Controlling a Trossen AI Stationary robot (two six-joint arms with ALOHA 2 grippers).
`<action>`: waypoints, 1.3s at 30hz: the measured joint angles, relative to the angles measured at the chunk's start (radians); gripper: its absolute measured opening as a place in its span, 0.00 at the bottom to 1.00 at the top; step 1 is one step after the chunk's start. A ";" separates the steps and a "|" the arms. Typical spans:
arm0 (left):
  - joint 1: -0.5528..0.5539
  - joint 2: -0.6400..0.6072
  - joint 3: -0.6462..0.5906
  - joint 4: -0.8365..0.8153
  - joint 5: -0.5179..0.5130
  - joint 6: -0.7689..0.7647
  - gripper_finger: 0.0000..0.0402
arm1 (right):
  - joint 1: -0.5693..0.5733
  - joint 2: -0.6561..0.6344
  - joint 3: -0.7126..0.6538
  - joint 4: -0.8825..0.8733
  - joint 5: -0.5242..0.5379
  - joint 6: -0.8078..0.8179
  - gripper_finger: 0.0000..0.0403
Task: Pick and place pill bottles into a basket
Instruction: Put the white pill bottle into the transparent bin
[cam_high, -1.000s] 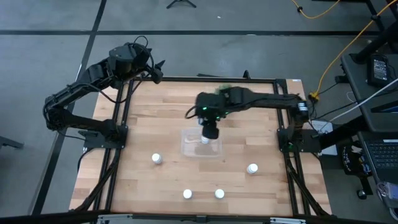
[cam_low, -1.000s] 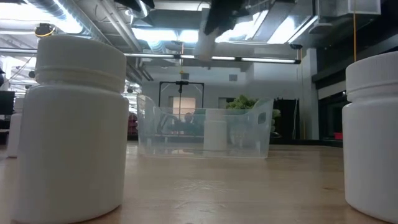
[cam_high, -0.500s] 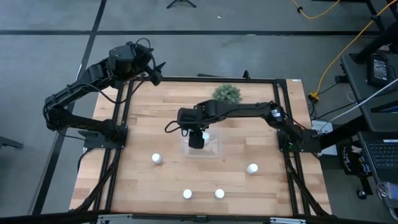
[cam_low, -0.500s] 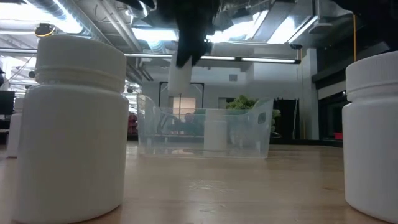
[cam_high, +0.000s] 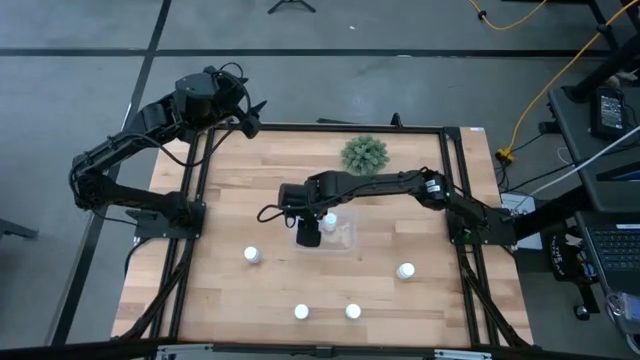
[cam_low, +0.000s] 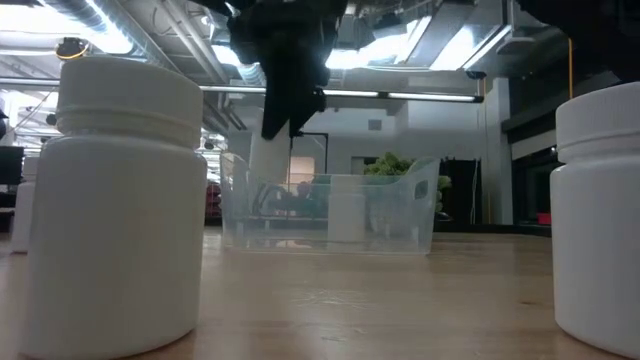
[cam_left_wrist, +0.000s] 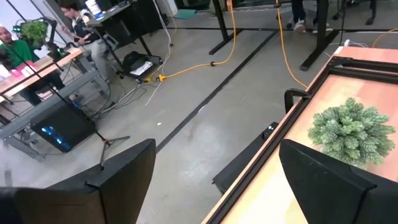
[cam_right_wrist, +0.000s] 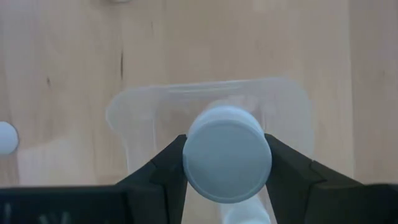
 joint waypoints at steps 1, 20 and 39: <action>0.000 0.000 0.000 0.000 0.000 0.000 0.84 | 0.002 0.009 0.000 0.000 -0.001 0.001 0.41; 0.000 -0.010 0.000 -0.012 0.000 -0.007 0.84 | -0.006 0.101 -0.002 0.026 -0.001 -0.022 0.41; 0.000 -0.015 0.000 -0.020 0.000 -0.027 0.84 | -0.039 0.102 0.042 -0.052 -0.015 0.084 0.76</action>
